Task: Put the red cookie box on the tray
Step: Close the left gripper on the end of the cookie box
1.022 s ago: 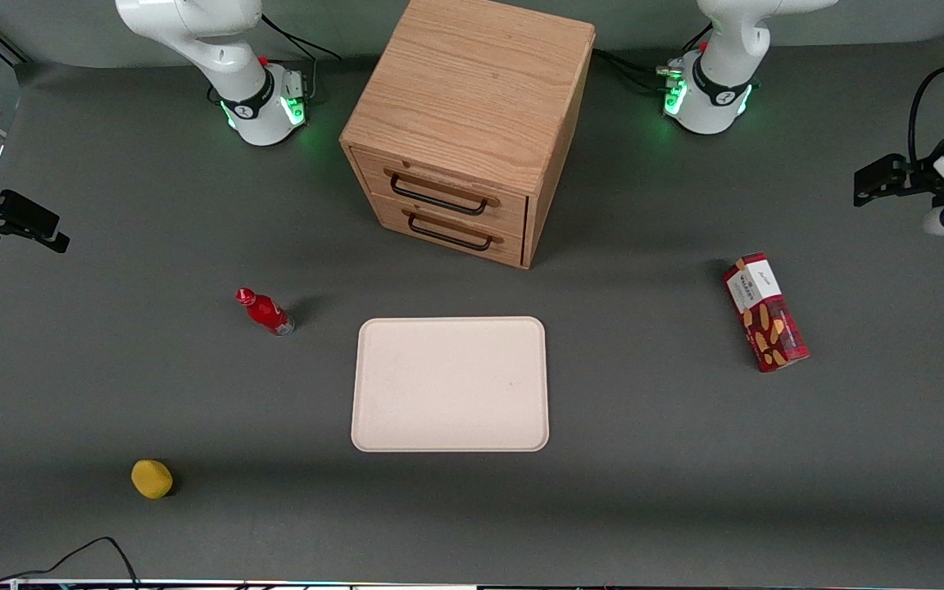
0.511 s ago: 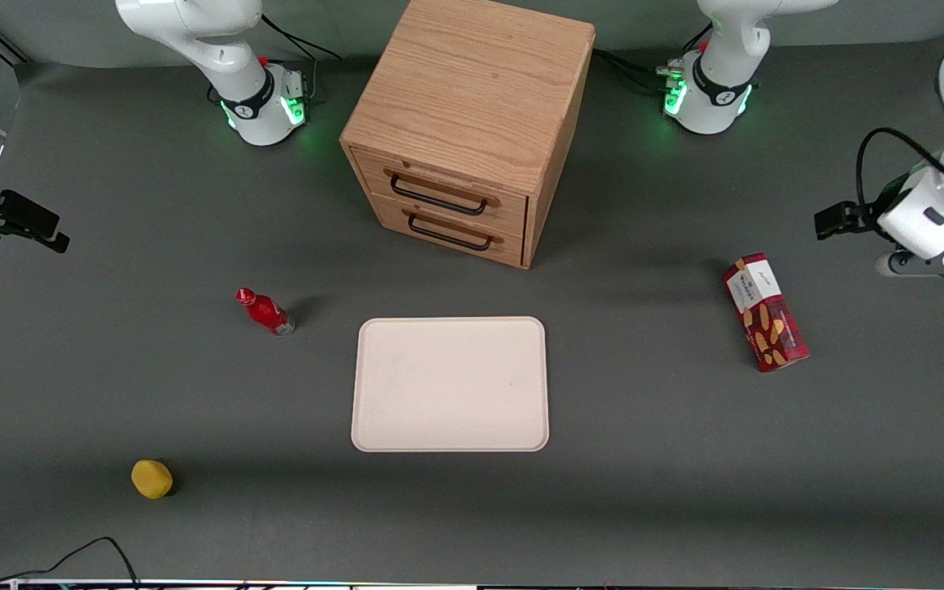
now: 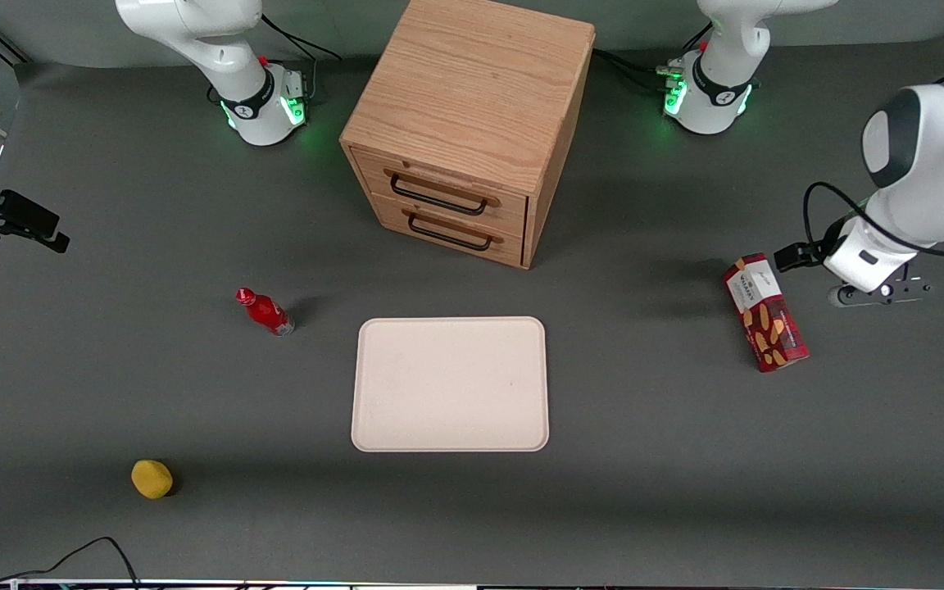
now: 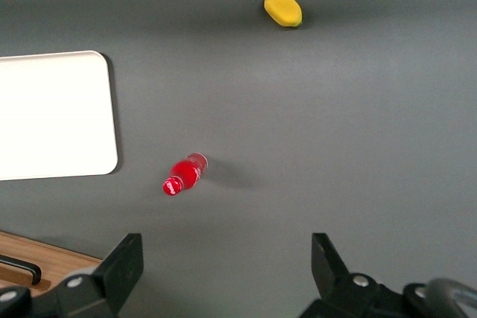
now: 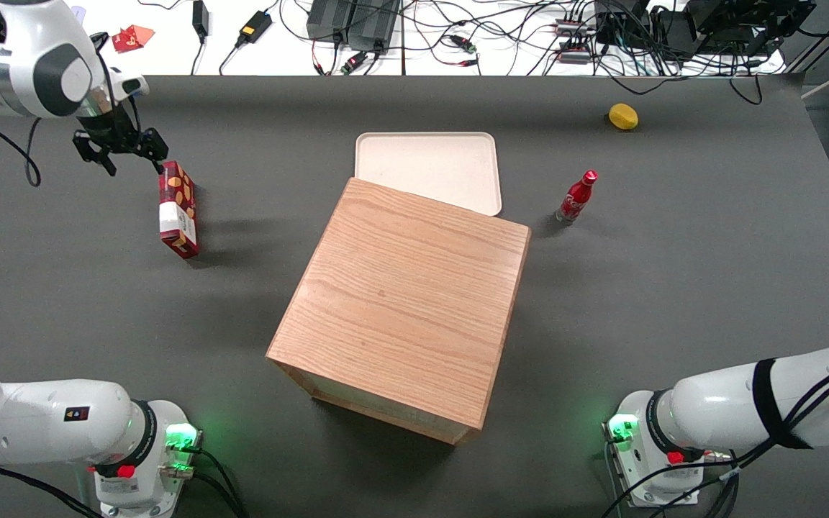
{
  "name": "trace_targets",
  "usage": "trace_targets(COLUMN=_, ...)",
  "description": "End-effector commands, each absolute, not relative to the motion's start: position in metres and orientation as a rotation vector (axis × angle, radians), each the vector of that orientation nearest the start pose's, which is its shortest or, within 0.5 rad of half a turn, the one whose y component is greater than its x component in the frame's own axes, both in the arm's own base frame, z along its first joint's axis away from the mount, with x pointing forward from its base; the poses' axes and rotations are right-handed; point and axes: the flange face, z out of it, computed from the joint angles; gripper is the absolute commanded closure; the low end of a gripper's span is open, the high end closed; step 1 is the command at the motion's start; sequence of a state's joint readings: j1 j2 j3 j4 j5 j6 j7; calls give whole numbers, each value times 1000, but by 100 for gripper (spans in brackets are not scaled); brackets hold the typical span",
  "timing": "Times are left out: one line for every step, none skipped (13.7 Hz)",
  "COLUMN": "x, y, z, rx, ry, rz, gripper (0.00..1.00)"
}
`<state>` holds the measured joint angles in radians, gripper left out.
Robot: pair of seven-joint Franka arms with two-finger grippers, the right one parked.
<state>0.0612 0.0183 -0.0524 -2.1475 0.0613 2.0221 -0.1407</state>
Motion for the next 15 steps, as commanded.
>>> trace_targets(x=531, y=8, z=354, rx=-3068, ry=-253, rz=172, gripper=0)
trace_targets(x=535, y=8, z=343, rx=-3073, ry=-257, rz=151, gripper=0)
trace_targets(x=538, y=8, z=332, rx=-3077, ry=-262, rz=149, gripper=0)
trace_targets(x=541, y=9, z=322, rx=-3094, ry=-292, rz=144, gripper=0)
trace_targets(x=543, y=11, z=311, rx=-3111, ry=-326, rz=140, gripper=0)
trace_targets(x=545, y=13, z=298, rx=-3114, ry=-334, rz=143, gripper=0)
trace_targets(x=546, y=22, z=288, rx=-3113, ry=-358, rz=146, gripper=0)
trace_targets(x=546, y=25, z=279, rx=-3114, ry=-366, rz=144, gripper=0)
trace_targets(x=546, y=26, z=273, rx=-3115, ry=-364, rz=144, gripper=0)
trace_targets(x=546, y=26, z=267, rx=-3118, ry=-368, rz=130, gripper=0)
trace_targets(x=546, y=28, z=263, rx=-3128, ry=-396, rz=115, gripper=0)
trace_targets(x=546, y=29, z=259, rx=-3140, ry=-430, rz=105, gripper=0)
trace_targets(x=545, y=29, z=258, rx=-3144, ry=-447, rz=104, gripper=0)
trace_targets(x=545, y=30, z=256, rx=-3146, ry=-456, rz=102, gripper=5)
trace_targets(x=546, y=30, z=254, rx=-3146, ry=-457, rz=97, gripper=10)
